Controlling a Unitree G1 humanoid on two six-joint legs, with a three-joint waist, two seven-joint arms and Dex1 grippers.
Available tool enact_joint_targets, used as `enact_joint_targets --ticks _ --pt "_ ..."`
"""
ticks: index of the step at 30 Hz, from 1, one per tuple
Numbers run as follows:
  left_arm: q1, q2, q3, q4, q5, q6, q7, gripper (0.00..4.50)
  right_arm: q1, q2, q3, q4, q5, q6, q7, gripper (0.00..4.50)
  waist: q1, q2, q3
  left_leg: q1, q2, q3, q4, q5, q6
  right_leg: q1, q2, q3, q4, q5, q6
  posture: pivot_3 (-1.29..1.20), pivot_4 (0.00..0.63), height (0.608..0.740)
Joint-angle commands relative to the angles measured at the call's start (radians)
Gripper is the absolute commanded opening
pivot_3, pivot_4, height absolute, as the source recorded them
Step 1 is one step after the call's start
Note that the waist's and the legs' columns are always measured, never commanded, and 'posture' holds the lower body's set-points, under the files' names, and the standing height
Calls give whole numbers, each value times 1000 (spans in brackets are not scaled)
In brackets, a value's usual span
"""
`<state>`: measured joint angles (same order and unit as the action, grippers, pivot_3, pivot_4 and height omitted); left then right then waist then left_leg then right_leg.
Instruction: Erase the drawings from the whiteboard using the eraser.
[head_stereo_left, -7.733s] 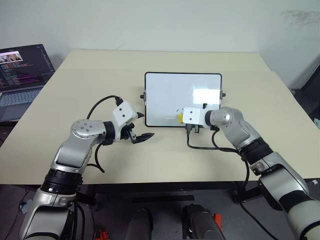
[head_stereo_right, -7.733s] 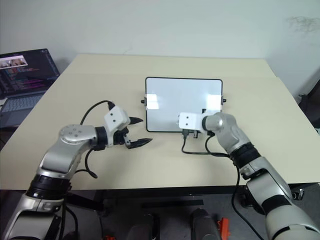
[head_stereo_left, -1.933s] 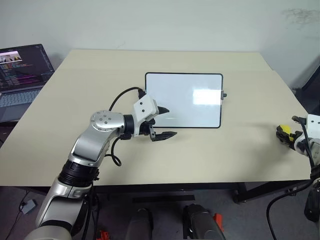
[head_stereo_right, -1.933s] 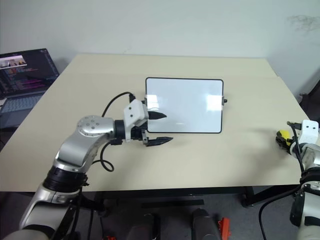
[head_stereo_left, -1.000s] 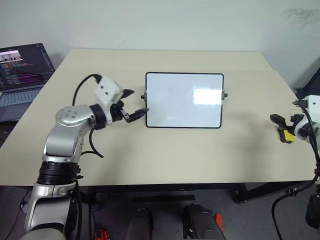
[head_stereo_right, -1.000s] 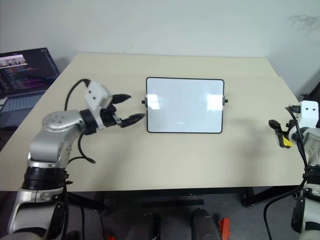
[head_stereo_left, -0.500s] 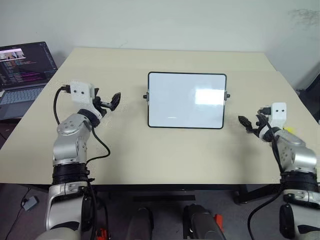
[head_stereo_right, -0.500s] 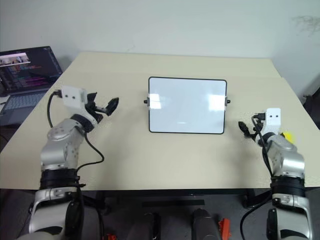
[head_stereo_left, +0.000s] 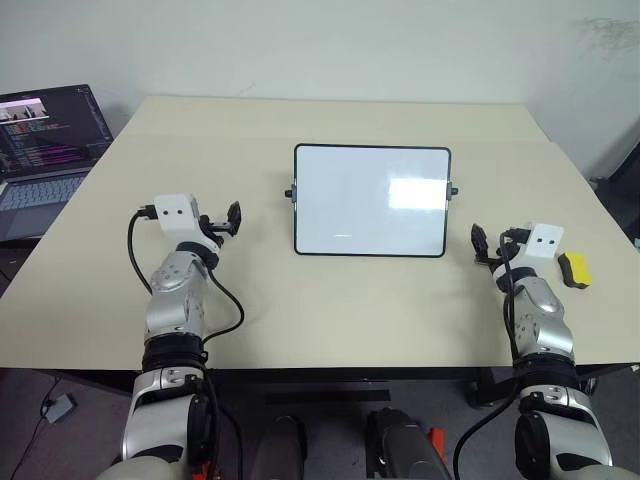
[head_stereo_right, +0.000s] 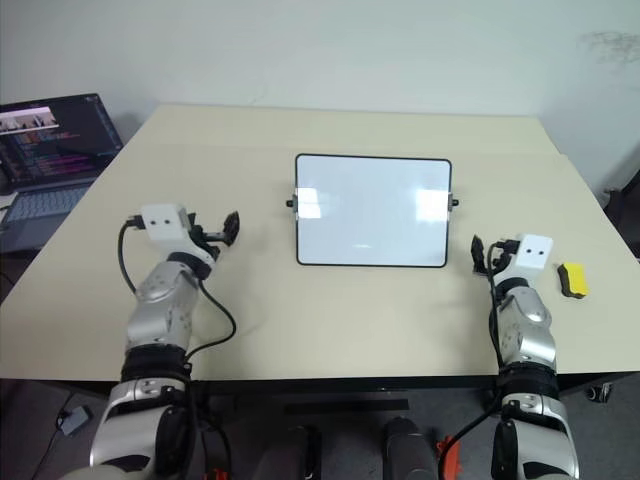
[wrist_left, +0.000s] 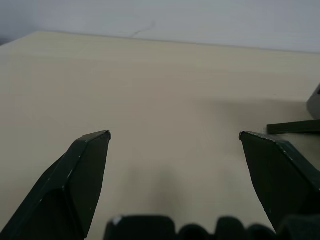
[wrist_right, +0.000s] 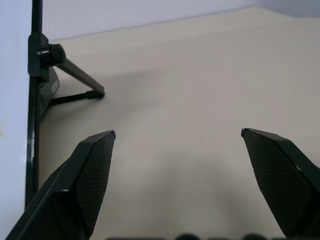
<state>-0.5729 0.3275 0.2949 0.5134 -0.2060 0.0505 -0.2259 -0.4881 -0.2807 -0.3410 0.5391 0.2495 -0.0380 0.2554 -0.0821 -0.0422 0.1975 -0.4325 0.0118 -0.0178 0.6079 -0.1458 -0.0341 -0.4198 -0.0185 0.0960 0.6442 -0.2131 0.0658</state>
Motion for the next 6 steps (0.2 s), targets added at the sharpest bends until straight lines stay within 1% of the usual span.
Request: enact_joint_targets --ticks 1,6 --pt "7 -12 -13 15 19 -56 16 4500 -15 5 3 19 -13 -87 -14 4448 0 0 0 0 0 0 0 0 0 0 0 0 0 0 0 0 150 740" --pt "4 -17 -22 35 17 -79 13 4500 -30 10 15 47 -8 -114 -18 4448 0 0 0 0 0 0 0 0 0 0 0 0 0 0 -1 0 150 740"
